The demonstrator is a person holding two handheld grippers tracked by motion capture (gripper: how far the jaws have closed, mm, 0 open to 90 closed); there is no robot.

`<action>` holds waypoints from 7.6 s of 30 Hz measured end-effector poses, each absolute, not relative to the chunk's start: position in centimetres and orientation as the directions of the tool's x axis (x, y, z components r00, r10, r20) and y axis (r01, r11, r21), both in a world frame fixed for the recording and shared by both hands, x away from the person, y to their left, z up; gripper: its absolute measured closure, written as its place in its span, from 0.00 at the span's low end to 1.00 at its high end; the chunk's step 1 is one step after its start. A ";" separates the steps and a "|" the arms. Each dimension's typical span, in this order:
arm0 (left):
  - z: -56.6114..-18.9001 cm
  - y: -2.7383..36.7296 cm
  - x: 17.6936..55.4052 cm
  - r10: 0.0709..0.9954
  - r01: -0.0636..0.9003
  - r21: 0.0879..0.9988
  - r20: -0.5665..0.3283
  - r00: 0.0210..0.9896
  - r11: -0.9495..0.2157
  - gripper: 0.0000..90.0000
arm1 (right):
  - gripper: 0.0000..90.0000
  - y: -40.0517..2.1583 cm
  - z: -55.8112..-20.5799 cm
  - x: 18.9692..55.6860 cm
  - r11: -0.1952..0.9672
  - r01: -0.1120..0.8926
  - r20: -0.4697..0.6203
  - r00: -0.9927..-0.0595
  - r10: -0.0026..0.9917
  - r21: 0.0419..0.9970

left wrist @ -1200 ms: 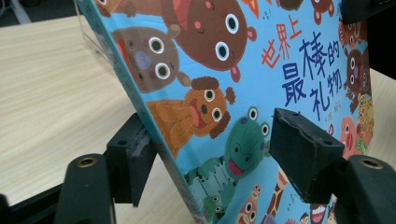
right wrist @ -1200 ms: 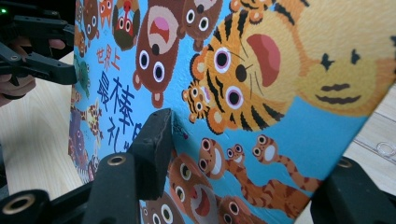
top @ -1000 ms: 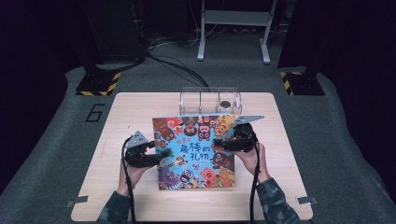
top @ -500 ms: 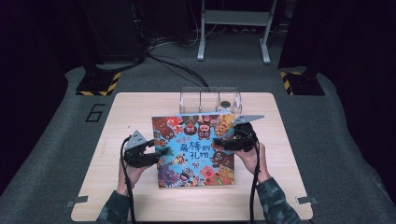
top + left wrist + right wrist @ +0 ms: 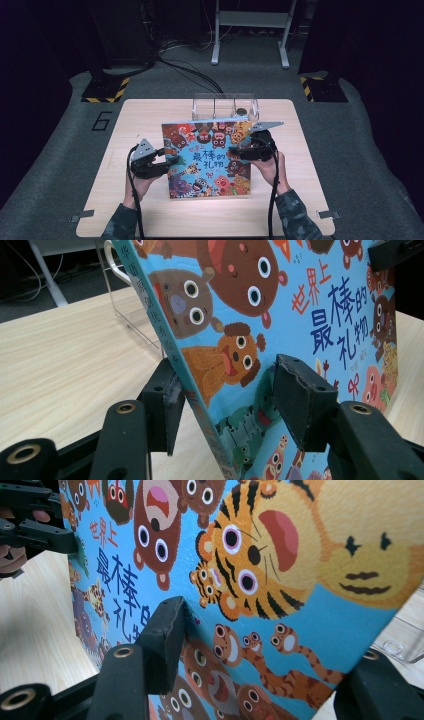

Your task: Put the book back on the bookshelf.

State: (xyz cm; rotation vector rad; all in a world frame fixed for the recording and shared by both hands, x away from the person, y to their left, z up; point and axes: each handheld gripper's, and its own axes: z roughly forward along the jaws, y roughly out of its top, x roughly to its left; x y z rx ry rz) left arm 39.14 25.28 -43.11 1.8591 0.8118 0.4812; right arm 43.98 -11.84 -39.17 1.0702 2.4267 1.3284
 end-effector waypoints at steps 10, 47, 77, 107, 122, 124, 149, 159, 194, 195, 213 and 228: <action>-43.4 25.6 39.2 0.719 0.316 0.914 -0.040 0.694 -0.255 0.54 | 0.49 -11.6 -39.2 44.2 0.343 0.516 0.185 -0.723 0.666 0.785; -43.4 26.6 37.1 0.726 0.168 0.961 0.045 0.686 -0.218 0.63 | 0.48 -10.8 -38.1 44.2 0.383 0.465 0.127 -0.751 0.648 0.798; -42.8 26.8 38.1 0.697 0.188 0.955 0.026 0.716 -0.228 0.65 | 0.47 -10.6 -38.1 44.0 0.397 0.421 0.093 -0.772 0.629 0.816; -42.3 26.0 38.0 0.655 0.157 0.960 0.036 0.755 -0.234 0.64 | 0.43 -11.3 -38.3 44.7 0.410 0.421 0.117 -0.799 0.590 0.809; -41.9 25.5 37.1 0.561 0.109 0.950 0.078 0.824 -0.292 0.78 | 0.31 -12.0 -38.4 44.4 0.398 0.440 0.107 -0.767 0.633 0.805; -41.8 25.4 37.0 0.549 0.103 0.944 0.092 0.831 -0.314 0.79 | 0.30 -12.3 -38.4 44.3 0.391 0.450 0.112 -0.758 0.642 0.803; -41.0 25.0 37.4 0.479 0.121 0.924 0.074 0.875 -0.363 0.84 | 0.25 -13.5 -38.1 45.4 0.280 0.394 0.094 -0.708 0.700 0.876; -38.8 24.4 38.4 0.484 0.130 0.938 0.044 0.874 -0.320 0.80 | 0.33 -13.8 -38.1 45.3 0.280 0.389 0.084 -0.700 0.709 0.878; -35.3 22.0 40.5 0.423 0.148 0.925 0.015 0.906 -0.349 0.86 | 0.32 -13.6 -38.2 45.1 0.279 0.394 0.085 -0.695 0.714 0.876; -35.3 22.0 40.5 0.419 0.158 0.924 0.002 0.908 -0.347 0.86 | 0.32 -13.6 -38.2 45.0 0.279 0.396 0.085 -0.693 0.716 0.875; -34.1 20.9 41.2 0.404 0.172 0.891 0.014 0.915 -0.420 0.86 | 0.31 -13.1 -38.2 44.9 0.288 0.384 0.065 -0.690 0.721 0.877; -33.7 20.9 41.6 0.393 0.195 0.874 -0.005 0.920 -0.445 0.88 | 0.10 -20.2 -45.6 43.9 0.203 0.527 0.110 -0.503 0.857 0.826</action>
